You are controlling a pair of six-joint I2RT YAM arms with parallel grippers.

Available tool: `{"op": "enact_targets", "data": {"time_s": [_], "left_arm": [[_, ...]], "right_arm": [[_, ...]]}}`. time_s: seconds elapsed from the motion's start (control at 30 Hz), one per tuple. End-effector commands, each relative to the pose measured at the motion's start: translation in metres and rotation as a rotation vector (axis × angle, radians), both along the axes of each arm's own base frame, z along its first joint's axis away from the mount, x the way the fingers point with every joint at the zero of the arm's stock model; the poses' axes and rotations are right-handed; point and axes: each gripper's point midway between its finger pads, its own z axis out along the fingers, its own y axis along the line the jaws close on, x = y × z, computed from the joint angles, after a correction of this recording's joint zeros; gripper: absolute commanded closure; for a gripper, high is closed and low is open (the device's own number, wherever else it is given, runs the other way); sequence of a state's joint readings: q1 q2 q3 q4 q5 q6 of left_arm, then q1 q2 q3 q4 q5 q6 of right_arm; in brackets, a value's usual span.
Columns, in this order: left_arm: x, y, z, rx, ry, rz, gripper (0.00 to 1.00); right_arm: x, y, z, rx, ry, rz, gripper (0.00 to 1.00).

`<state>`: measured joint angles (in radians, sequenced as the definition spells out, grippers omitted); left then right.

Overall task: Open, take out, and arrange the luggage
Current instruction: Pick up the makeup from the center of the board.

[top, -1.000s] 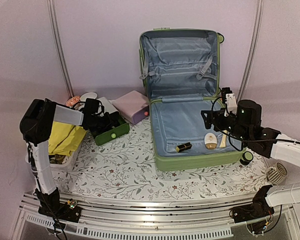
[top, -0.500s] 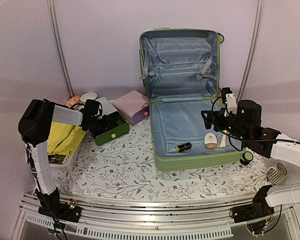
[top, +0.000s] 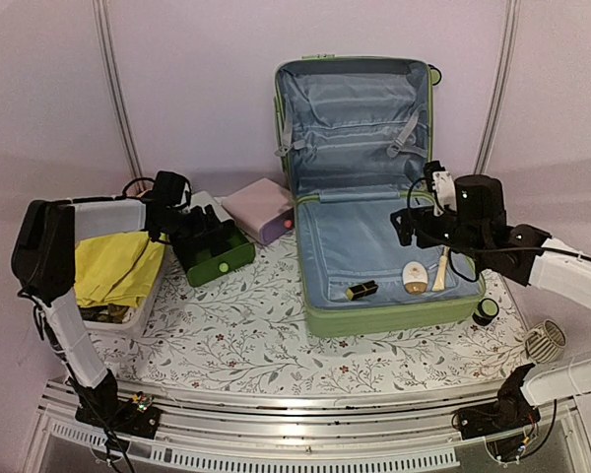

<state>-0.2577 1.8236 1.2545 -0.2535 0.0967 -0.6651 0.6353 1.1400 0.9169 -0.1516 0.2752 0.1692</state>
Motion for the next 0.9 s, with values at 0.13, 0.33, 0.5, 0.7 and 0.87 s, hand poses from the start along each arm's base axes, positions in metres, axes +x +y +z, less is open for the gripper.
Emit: {"op": "enact_targets", "data": {"time_s": [0.13,0.33,0.5,0.7,0.87], "left_arm": [[-0.046,-0.041,0.140,0.038,-0.263,-0.128,0.02],[-0.071,-0.032,0.187,-0.024,-0.432,-0.115,0.02],[-0.096,-0.028,0.221,-0.080,-0.686,-0.156,0.02],[-0.114,-0.036,0.244,-0.082,-0.816,-0.261,0.02],[-0.115,-0.038,0.236,-0.085,-0.776,-0.275,0.02]], "right_arm": [[-0.005,-0.029,-0.077,-0.082,0.485,-0.037,0.01],[0.006,-0.066,-0.078,0.048,0.511,-0.140,0.01],[0.018,-0.092,-0.082,0.136,0.505,-0.277,0.06],[0.032,-0.104,-0.091,0.165,0.504,-0.404,0.37],[0.040,-0.110,-0.112,0.140,0.560,-0.480,0.40]]}}
